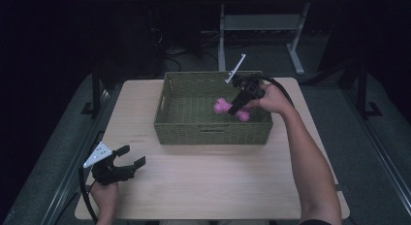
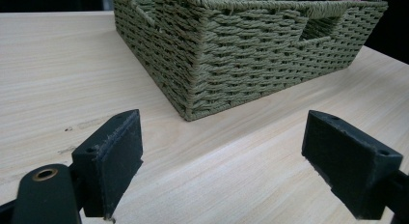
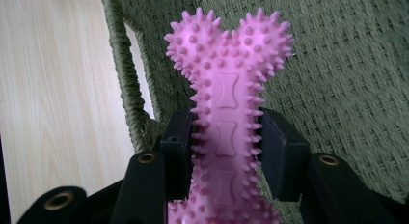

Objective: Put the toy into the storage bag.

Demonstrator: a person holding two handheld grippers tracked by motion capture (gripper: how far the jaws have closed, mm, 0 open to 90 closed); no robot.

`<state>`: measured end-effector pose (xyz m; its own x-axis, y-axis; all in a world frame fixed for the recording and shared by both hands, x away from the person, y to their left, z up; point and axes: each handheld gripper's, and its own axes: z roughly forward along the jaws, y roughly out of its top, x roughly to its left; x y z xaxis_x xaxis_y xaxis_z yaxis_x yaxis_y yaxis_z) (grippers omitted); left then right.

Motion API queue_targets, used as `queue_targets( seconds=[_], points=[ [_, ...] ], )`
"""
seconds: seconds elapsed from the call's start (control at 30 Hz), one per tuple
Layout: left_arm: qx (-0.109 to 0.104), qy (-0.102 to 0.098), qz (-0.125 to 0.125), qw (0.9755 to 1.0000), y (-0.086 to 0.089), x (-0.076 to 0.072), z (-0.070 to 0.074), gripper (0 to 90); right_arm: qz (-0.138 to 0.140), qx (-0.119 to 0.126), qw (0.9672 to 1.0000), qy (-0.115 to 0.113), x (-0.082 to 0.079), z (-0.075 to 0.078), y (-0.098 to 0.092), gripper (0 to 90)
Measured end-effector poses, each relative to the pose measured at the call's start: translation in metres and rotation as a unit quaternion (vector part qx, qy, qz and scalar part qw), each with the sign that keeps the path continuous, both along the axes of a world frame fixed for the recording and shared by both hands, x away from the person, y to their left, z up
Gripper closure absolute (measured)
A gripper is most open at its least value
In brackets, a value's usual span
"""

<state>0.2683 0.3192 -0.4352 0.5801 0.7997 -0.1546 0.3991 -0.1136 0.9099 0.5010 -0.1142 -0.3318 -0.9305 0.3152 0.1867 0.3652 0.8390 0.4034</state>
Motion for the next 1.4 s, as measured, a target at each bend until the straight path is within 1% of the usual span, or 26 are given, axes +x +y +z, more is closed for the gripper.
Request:
queue_targets(
  seconds=[0.07,0.13,0.4,0.57,0.7,0.87,1.13,1.4],
  points=[
    [0.000,0.000,0.000,1.0000,0.000,0.000,0.000,13.9,0.000,0.000,1.0000,-0.002,0.000,-0.002,0.000,57.9],
    [0.000,0.000,0.000,1.0000,0.000,0.000,0.000,13.9,-0.003,0.006,1.0000,0.002,0.001,-0.005,-0.002,57.9],
    [0.001,0.000,-0.001,1.0000,-0.001,0.000,0.000,13.9,-0.007,0.001,1.0000,0.006,0.004,-0.016,-0.005,57.9],
    [0.001,0.000,-0.001,1.0000,-0.001,0.000,0.000,13.9,-0.010,-0.002,0.9999,0.008,0.004,-0.019,-0.003,57.8],
    [-0.002,0.000,-0.001,1.0000,0.000,-0.001,0.000,13.9,-0.007,-0.010,0.9999,0.008,0.004,-0.021,0.000,57.9],
    [-0.001,0.000,-0.001,1.0000,0.000,-0.001,0.000,13.9,-0.007,-0.003,0.9999,0.010,0.004,-0.026,0.002,57.8],
    [-0.001,0.000,-0.001,1.0000,-0.001,0.000,0.000,13.9,-0.011,-0.009,0.9998,0.014,0.005,-0.033,0.001,57.8],
    [0.001,0.000,0.000,1.0000,-0.002,0.001,0.000,13.9,-0.010,-0.007,0.9998,0.017,0.005,-0.040,0.002,57.7]
  ],
)
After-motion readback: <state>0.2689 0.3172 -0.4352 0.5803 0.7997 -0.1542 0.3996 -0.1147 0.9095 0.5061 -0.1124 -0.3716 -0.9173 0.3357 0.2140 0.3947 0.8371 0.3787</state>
